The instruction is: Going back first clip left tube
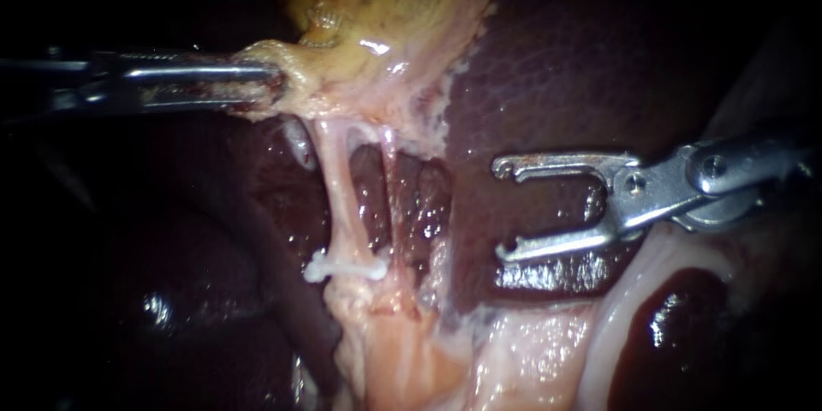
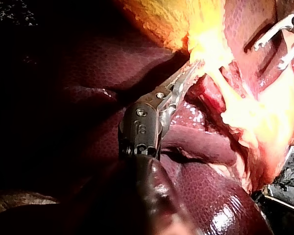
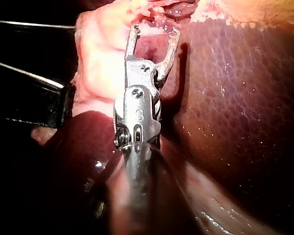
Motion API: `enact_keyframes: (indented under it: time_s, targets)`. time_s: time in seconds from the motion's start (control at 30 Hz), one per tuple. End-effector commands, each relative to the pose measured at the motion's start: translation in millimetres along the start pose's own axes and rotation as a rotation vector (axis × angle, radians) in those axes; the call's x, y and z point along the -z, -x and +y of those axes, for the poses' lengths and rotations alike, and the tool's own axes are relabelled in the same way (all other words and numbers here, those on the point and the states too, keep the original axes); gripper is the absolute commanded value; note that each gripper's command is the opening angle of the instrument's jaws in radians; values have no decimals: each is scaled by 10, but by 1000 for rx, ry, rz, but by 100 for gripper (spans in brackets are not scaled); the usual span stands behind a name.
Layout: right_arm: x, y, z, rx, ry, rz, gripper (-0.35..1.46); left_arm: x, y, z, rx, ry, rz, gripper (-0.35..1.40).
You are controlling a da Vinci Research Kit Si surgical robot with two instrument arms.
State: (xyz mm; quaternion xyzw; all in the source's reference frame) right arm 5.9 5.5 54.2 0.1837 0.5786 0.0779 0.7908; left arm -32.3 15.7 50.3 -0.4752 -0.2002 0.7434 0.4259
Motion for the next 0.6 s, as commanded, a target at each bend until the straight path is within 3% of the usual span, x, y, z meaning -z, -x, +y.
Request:
enact_keyframes:
  time_s: [0.03,0.23,0.6]
  targets:
    - [0,0,0,0,0,0,50,-4,1,0,-1,3,-1,-35]
    - [1,1,0,0,0,0,50,-21,7,1,-4,12,-3,-35]
    - [2,1,-1,0,0,0,50,-22,7,0,-5,15,-4,-35]
